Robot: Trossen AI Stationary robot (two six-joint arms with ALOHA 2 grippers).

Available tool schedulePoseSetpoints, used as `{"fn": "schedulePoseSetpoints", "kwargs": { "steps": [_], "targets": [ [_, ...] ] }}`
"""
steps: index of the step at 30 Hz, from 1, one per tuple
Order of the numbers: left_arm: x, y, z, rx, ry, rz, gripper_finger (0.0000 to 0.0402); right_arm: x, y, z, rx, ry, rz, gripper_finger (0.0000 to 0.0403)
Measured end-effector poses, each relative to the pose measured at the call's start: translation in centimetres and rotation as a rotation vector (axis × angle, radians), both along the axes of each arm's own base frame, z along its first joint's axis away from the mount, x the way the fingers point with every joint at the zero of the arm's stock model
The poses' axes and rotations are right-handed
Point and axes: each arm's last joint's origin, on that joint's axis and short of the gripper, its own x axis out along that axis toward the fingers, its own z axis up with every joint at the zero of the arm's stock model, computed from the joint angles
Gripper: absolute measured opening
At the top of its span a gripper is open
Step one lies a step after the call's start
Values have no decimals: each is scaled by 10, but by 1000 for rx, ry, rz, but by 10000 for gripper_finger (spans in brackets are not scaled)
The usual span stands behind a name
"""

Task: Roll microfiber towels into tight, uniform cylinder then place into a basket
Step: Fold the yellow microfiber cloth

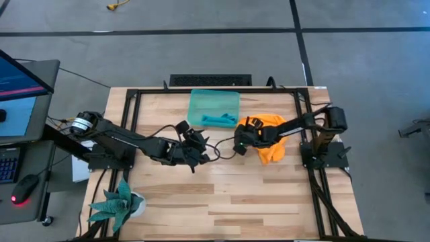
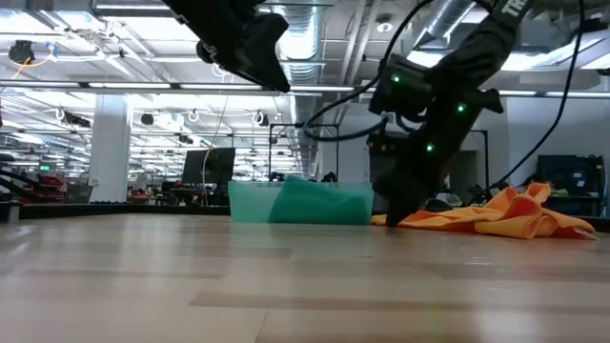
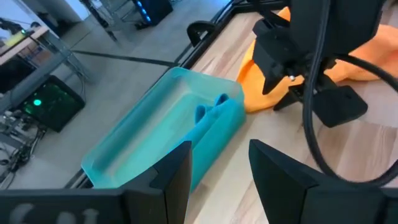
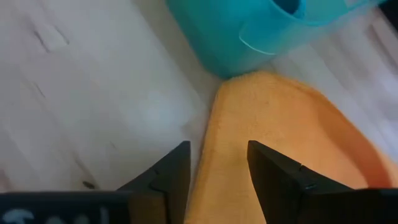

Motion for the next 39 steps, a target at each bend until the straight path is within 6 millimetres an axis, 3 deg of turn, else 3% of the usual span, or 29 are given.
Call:
{"fn": "schedulePoseSetpoints", "kwargs": {
  "steps": [6, 13, 20, 29, 34, 39],
  "targets": [
    [-1, 0, -1, -2, 11, -4, 153, -2, -2, -7, 101, 17, -77, 125],
    [0, 0, -1, 21, 34, -19, 153, -6, 30, -1, 151, 69, 19, 11],
    [0, 1, -1, 70, 87, -52, 153, -12, 89, 24, 325, 179, 127, 12],
    [2, -5, -4, -67, 142, -254, 153, -23, 179, 46, 468, 215, 611, 16],
    [3, -9, -6, -135, 167, -381, 153, -34, 200, 57, 463, 263, 613, 13],
    [7, -9, -8, -114, 181, -414, 153, -39, 207, 60, 473, 264, 538, 20]
  ]
}}
